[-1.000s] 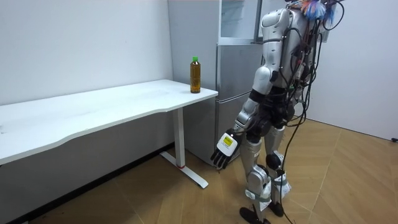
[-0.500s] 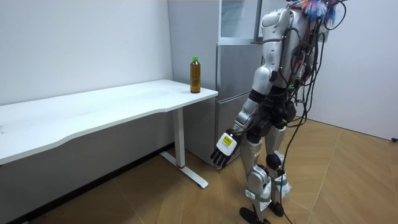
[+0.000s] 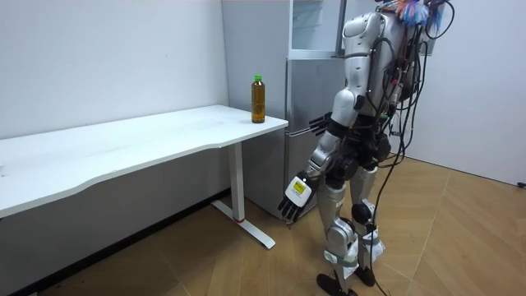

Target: Put the bottle in the upper fridge

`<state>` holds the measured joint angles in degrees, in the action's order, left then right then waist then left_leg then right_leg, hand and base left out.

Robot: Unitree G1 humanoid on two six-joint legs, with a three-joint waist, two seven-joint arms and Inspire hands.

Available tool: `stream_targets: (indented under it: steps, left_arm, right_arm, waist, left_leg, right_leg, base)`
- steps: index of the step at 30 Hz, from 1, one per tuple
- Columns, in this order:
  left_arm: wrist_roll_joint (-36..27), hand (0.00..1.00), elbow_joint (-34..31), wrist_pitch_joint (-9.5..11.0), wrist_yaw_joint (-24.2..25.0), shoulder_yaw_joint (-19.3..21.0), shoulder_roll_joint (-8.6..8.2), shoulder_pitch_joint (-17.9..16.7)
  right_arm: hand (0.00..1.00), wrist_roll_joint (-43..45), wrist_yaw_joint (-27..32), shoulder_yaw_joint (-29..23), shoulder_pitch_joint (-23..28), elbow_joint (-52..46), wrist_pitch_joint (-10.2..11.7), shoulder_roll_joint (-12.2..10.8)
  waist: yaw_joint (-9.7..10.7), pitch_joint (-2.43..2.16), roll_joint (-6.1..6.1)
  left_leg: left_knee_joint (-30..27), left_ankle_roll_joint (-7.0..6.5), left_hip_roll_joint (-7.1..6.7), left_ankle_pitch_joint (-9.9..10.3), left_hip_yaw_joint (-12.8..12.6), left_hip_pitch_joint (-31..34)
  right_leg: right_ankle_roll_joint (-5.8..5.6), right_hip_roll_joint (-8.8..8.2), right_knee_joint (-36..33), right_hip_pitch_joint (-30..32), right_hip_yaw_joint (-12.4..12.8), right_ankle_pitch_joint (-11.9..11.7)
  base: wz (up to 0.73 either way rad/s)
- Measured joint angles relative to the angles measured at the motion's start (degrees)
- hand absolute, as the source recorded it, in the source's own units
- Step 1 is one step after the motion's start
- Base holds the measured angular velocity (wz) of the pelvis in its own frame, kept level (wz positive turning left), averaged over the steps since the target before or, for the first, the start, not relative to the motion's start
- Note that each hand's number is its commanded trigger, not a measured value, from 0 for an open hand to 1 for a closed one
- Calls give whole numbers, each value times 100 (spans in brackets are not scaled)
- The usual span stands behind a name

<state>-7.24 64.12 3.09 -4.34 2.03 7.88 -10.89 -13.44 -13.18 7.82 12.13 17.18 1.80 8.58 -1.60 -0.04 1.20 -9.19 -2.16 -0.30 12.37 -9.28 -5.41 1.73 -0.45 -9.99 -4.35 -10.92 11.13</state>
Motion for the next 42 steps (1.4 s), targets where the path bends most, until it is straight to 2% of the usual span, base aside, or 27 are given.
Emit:
stream_targets:
  steps: [2,5,8,11,13,15,18,20,21,27,33,37,42]
  left_arm:
    - [1,0,-4,7,0,-1,3,10]
    - [-10,0,-1,11,0,-7,17,-23]
    - [0,0,5,10,-18,-30,50,-80]
    - [27,0,8,-2,-40,-125,125,-91]
    - [74,0,7,-12,-41,-131,157,-126]
    - [128,0,33,-39,-42,-155,183,-139]
    - [126,0,39,-103,-46,-218,185,-156]
    - [134,0,53,-150,-46,-262,181,-187]
    - [192,0,61,-177,-46,-307,181,-197]
    - [414,0,260,-207,-46,-338,183,-138]
    - [787,0,290,-406,-46,-413,174,-183]
    - [969,0,284,-420,-46,-429,175,-179]
    - [1051,0,281,-439,-46,-521,173,-142]
  right_arm:
    - [0,-5,-127,-6,-3,-311,-19,30]
    - [0,-15,-207,-12,52,-687,-171,76]
    - [0,-6,-228,20,50,-966,-321,88]
    - [0,-1,-246,60,42,-1153,-402,102]
    - [0,-2,-246,60,42,-1259,-504,119]
    - [0,-13,-251,65,42,-1537,-706,192]
    - [0,-47,-248,100,9,-1685,-811,258]
    - [0,-46,-248,127,9,-1802,-834,254]
    - [0,-46,-247,144,8,-1866,-857,257]
    - [0,-12,-245,139,5,-2089,-941,258]
    - [0,-15,-244,189,-43,-2292,-941,256]
    - [0,-21,-241,229,-69,-2422,-941,253]
    - [0,-25,-156,239,-151,-2440,-941,256]
  waist:
    - [-25,-1,1]
    - [-45,0,-4]
    - [-60,20,-13]
    - [-195,17,-4]
    - [-238,17,-2]
    - [-322,19,-5]
    - [-370,20,-2]
    - [-379,24,-8]
    - [-400,41,-34]
    - [-503,45,-39]
    - [-533,45,-39]
    - [-571,46,-40]
    - [-613,41,28]
  left_leg:
    - [2,-6,0,4,0,16]
    - [-14,-10,2,7,0,77]
    - [-21,-11,7,6,-19,111]
    - [-37,-7,46,8,-121,147]
    - [-45,3,60,14,-138,149]
    - [-48,7,71,12,-141,164]
    - [-62,17,79,5,-140,180]
    - [-70,20,82,3,-138,187]
    - [-98,20,84,3,-139,205]
    - [-160,21,83,4,-76,296]
    - [-245,22,93,3,13,373]
    - [-261,22,99,3,19,390]
    - [-259,30,100,-7,15,396]
  right_leg:
    - [0,1,1,16,3,0]
    - [-6,2,-3,39,14,-10]
    - [0,7,-18,76,24,-25]
    - [27,35,-71,166,87,-46]
    - [37,46,-68,174,110,-54]
    - [55,55,-79,206,104,-66]
    - [67,54,-80,212,72,-74]
    - [72,54,-81,212,66,-77]
    - [77,54,-76,213,60,-81]
    - [87,44,-86,232,-29,-95]
    - [95,35,-91,236,-88,-100]
    - [98,32,-90,229,-121,-102]
    - [99,15,-93,224,-185,-102]
  base:
    - [0]
    - [-1]
    - [-6]
    - [-18]
    - [-10]
    - [-5]
    - [-1]
    - [0]
    - [0]
    - [5]
    - [8]
    - [3]
    - [5]
